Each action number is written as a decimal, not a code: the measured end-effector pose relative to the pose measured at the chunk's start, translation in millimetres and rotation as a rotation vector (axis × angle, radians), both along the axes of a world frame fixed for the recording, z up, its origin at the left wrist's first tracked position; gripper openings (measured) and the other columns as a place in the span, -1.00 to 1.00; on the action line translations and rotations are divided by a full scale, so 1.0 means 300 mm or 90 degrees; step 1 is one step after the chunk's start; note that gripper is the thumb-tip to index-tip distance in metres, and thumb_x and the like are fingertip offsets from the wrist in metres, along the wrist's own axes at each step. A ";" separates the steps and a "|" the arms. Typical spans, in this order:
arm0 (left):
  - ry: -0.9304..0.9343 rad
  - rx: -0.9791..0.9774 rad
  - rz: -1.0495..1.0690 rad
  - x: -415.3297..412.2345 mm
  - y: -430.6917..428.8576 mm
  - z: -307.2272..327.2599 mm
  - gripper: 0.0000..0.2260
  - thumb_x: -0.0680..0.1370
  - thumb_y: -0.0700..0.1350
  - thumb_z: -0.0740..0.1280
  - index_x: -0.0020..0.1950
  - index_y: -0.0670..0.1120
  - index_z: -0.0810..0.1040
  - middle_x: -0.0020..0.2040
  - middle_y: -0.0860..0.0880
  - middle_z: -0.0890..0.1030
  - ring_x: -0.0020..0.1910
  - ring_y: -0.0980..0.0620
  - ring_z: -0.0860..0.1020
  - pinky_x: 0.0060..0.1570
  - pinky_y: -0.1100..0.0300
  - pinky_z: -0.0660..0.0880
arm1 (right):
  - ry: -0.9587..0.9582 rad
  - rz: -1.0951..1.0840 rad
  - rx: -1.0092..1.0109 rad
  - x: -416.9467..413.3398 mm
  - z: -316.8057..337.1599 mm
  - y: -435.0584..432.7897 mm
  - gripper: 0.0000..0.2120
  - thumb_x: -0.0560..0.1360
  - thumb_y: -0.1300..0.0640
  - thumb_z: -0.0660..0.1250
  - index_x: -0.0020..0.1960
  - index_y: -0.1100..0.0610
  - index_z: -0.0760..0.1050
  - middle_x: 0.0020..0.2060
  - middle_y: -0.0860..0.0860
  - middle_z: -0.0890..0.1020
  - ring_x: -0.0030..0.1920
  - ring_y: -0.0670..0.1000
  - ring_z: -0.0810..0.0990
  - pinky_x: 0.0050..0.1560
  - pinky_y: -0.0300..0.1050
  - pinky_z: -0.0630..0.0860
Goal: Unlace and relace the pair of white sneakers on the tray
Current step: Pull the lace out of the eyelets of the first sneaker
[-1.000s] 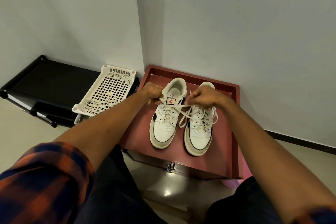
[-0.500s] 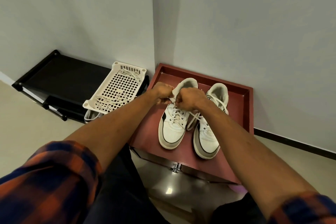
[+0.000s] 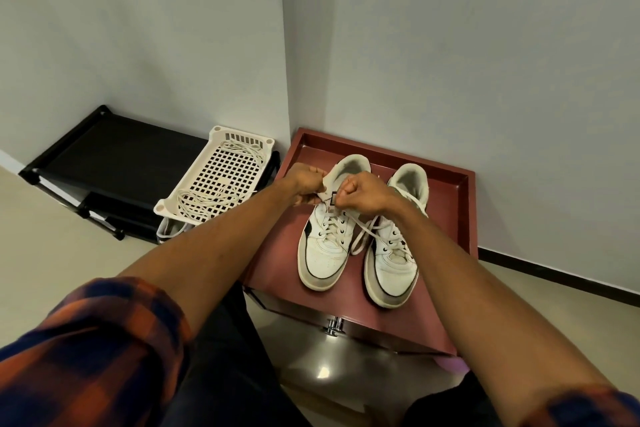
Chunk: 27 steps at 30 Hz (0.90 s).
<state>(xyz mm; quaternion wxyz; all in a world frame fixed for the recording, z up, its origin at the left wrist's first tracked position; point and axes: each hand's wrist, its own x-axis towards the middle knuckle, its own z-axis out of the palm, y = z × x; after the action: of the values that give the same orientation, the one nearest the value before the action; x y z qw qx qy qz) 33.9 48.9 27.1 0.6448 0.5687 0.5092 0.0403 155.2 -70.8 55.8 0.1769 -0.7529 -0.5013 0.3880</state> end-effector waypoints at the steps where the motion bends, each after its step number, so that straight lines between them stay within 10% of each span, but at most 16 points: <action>1: 0.002 0.002 0.001 -0.001 0.001 0.002 -0.73 0.52 -0.45 0.28 -0.14 -0.10 0.61 -0.14 -0.16 0.65 -0.24 -0.05 0.62 -0.22 0.07 0.61 | 0.056 0.018 -0.030 0.022 0.020 -0.015 -0.69 0.27 0.01 0.53 -0.21 0.27 0.68 -0.12 0.28 0.67 -0.29 0.00 0.53 -0.16 0.10 0.56; 4: 0.006 0.012 -0.003 0.007 -0.002 0.002 -0.74 0.52 -0.46 0.29 -0.15 -0.12 0.61 -0.12 -0.22 0.65 -0.19 -0.13 0.62 -0.25 0.05 0.59 | 0.111 0.084 -0.158 0.081 0.072 -0.060 -0.46 0.11 -0.05 0.51 -0.12 0.38 0.64 -0.21 0.25 0.58 -0.36 -0.06 0.40 -0.35 -0.15 0.33; 7: 0.005 0.020 0.001 0.014 -0.006 -0.006 -0.73 0.52 -0.46 0.28 -0.16 -0.11 0.61 -0.12 -0.21 0.65 -0.16 -0.14 0.62 -0.02 -0.07 0.59 | 0.124 0.154 -0.232 0.091 0.126 -0.082 -0.71 0.12 0.02 0.51 -0.28 0.21 0.69 -0.21 0.22 0.56 -0.34 -0.05 0.38 -0.37 -0.20 0.25; 14: 0.007 0.032 -0.009 0.010 -0.012 0.017 -0.75 0.52 -0.46 0.29 -0.14 -0.12 0.60 -0.15 -0.18 0.64 -0.25 -0.08 0.62 -0.30 0.10 0.56 | -0.101 0.214 -0.478 0.085 0.180 -0.124 -0.92 0.36 0.20 0.58 -0.26 0.10 0.69 -0.35 -0.03 0.65 -0.39 -0.14 0.54 -0.30 -0.20 0.37; 17: 0.007 0.034 -0.005 0.011 -0.015 0.018 -0.76 0.53 -0.45 0.29 -0.13 -0.13 0.60 -0.18 -0.17 0.64 -0.26 -0.07 0.61 -0.40 0.16 0.55 | -0.152 0.183 -0.401 0.068 0.171 -0.097 -0.79 0.38 0.03 0.61 -0.05 0.11 0.73 -0.19 -0.08 0.73 -0.07 -0.04 0.70 0.05 -0.10 0.57; 23: -0.002 0.019 0.001 0.012 -0.013 0.000 -0.73 0.52 -0.46 0.28 -0.14 -0.11 0.61 -0.15 -0.16 0.64 -0.22 -0.06 0.62 -0.07 -0.01 0.61 | -0.384 0.065 -0.034 -0.095 0.060 -0.028 -0.67 0.41 -0.18 0.51 0.04 0.01 0.63 -0.08 -0.07 0.62 -0.02 0.02 0.61 0.04 -0.02 0.54; 27: -0.002 0.027 0.002 0.003 -0.013 0.006 -0.73 0.52 -0.45 0.28 -0.14 -0.11 0.62 -0.21 -0.12 0.64 -0.30 0.00 0.61 -0.38 0.17 0.59 | -0.411 -0.014 0.012 -0.160 -0.013 -0.027 -0.57 0.45 -0.25 0.43 0.07 0.09 0.62 -0.05 0.04 0.64 -0.01 0.12 0.63 -0.10 -0.03 0.49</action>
<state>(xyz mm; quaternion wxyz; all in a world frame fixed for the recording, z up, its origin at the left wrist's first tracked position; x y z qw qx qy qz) 34.7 45.1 29.0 0.6335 0.5812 0.5081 0.0528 107.3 -78.9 51.9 0.0200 -0.8407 -0.5270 0.1230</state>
